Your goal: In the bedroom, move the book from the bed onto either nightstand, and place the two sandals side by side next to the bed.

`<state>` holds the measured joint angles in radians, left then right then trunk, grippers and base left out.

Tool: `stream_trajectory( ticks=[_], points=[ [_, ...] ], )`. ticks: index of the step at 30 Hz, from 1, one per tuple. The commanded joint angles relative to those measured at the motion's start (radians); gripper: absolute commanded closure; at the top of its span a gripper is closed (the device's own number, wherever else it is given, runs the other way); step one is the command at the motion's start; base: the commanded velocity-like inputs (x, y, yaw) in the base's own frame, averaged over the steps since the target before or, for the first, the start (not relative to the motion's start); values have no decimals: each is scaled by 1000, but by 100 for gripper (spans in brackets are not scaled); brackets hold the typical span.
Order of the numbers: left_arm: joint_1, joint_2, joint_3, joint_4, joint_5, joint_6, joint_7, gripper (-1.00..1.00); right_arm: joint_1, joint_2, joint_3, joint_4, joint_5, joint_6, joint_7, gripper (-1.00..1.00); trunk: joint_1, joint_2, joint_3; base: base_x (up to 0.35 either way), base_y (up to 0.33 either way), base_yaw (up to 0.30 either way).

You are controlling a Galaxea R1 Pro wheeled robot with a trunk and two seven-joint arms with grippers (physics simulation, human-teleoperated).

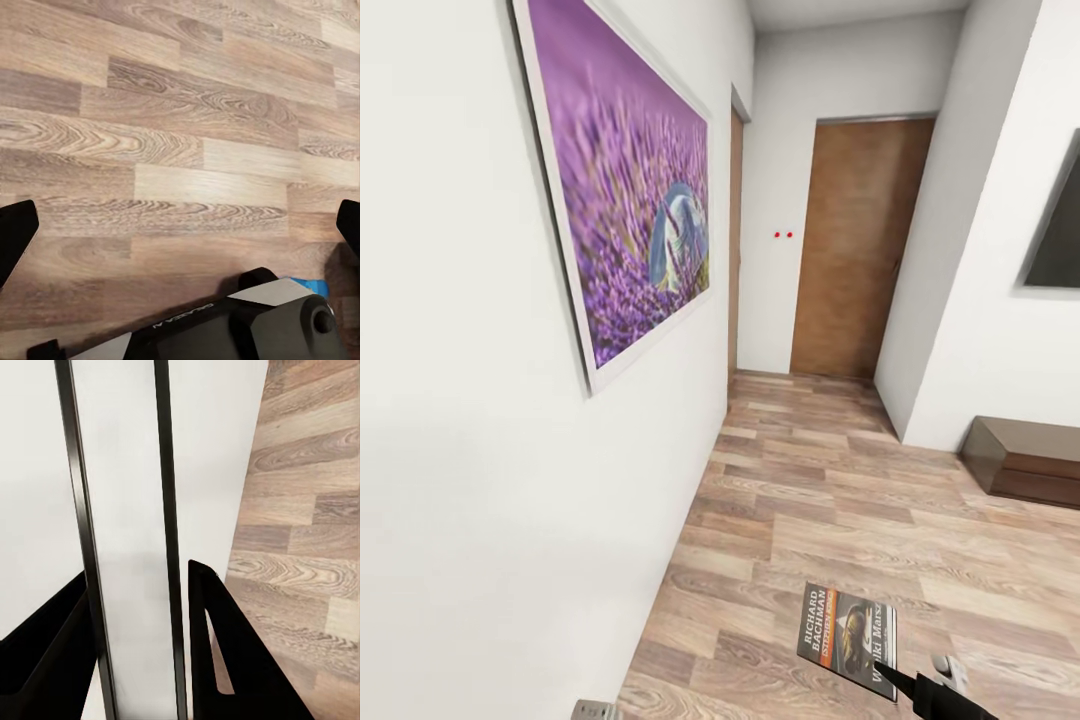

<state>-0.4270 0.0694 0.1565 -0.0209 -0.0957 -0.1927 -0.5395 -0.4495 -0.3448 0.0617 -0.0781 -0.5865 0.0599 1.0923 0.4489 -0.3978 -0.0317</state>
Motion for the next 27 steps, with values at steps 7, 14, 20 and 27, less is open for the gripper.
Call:
stream_trajectory(
  ticks=[7, 14, 20, 27],
  points=[
    [-1, 0, 8, 1, -10, -5, -2, -100, -1, 0, 2, 0, -10, 7, 3, 100, 1, -2, -2, 210, 0, -130],
    [-1, 0, 8, 1, -10, -5, -2, -100, -1, 0, 2, 0, -10, 7, 3, 100, 1, -2, -2, 22, 0, -272],
    [-1, 0, 8, 1, -10, -5, -2, -100, -1, 0, 2, 0, -10, 7, 4, 100, 1, -2, -2, 1, 0, -283],
    [-1, 0, 8, 1, -10, -5, -2, -100, -1, 0, 2, 0, -10, 6, 4, 100, 1, -2, -2, 0, 0, -232]
  ],
)
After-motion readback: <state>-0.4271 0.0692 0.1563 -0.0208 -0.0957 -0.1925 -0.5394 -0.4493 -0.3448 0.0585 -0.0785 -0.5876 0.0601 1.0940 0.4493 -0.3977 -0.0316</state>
